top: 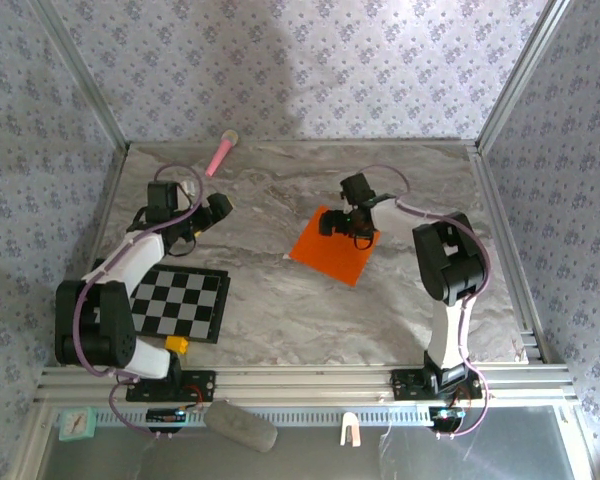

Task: Fold a paper plane with a square sheet of paper (pick it up from the middle)
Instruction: Move the square sheet of paper to the center of the table, then first fold the square sheet of paper in half at the center of the table.

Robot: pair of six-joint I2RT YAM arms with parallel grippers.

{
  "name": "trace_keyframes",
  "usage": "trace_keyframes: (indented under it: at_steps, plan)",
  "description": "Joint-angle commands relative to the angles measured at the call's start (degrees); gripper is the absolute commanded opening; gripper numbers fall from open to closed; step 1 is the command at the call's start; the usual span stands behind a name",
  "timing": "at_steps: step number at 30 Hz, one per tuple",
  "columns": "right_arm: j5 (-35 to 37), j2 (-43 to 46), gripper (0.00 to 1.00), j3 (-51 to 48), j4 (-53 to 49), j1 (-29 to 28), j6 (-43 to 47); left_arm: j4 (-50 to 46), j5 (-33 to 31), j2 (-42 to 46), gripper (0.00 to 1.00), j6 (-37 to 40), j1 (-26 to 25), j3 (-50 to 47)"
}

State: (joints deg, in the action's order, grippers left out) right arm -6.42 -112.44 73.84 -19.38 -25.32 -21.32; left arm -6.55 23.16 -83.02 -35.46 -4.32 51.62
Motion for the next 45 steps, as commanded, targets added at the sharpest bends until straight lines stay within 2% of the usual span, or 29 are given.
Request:
trace_keyframes:
  at_steps: [1, 7, 9, 12, 16, 23, 28, 31, 35, 45]
  plan:
    - [-2.50, -2.72, 0.92, -0.67, -5.46, -4.08, 8.55, -1.92, 1.88, -0.63, 1.00, 0.55, -0.77, 1.99]
    - [-7.05, -1.37, 0.90, -1.67, -4.42, -8.65, 13.92, -6.28, 1.57, -0.91, 1.00, 1.68, -2.83, 3.31]
    - [-6.81, 0.61, 0.89, -1.12, -4.27, -8.65, 12.62, -8.72, 0.46, -1.04, 1.00, 2.05, -4.05, 4.04]
    - [-5.88, 8.08, 0.91, -2.70, -0.40, -8.02, 7.46, -13.38, -3.24, -1.45, 1.00, 2.58, -7.19, 5.97]
    - [-2.80, 19.30, 1.00, -10.02, 5.75, -6.14, 0.01, -20.77, -10.93, -3.17, 1.00, 2.14, -14.32, 9.71]
    - [3.63, 30.61, 1.00, -22.89, 7.25, 1.82, -9.17, -29.85, -23.76, -10.03, 1.00, -4.55, -29.72, 15.53]
    - [5.03, 33.94, 1.00, -28.34, 7.76, 7.51, -11.31, -36.01, -31.37, -17.81, 1.00, -8.13, -39.96, 23.47]
    - [4.57, 34.22, 1.00, -30.26, 8.28, 10.00, -12.11, -38.89, -33.68, -23.74, 1.00, -9.16, -43.73, 29.29]
    - [3.02, 33.92, 1.00, -32.27, 9.54, 12.46, -13.11, -40.71, -33.03, -31.15, 1.00, -9.19, -45.92, 36.63]
    - [-0.26, 31.65, 1.00, -32.62, 10.55, 15.29, -14.11, -44.46, -31.09, -43.03, 1.00, -6.45, -46.05, 48.83]
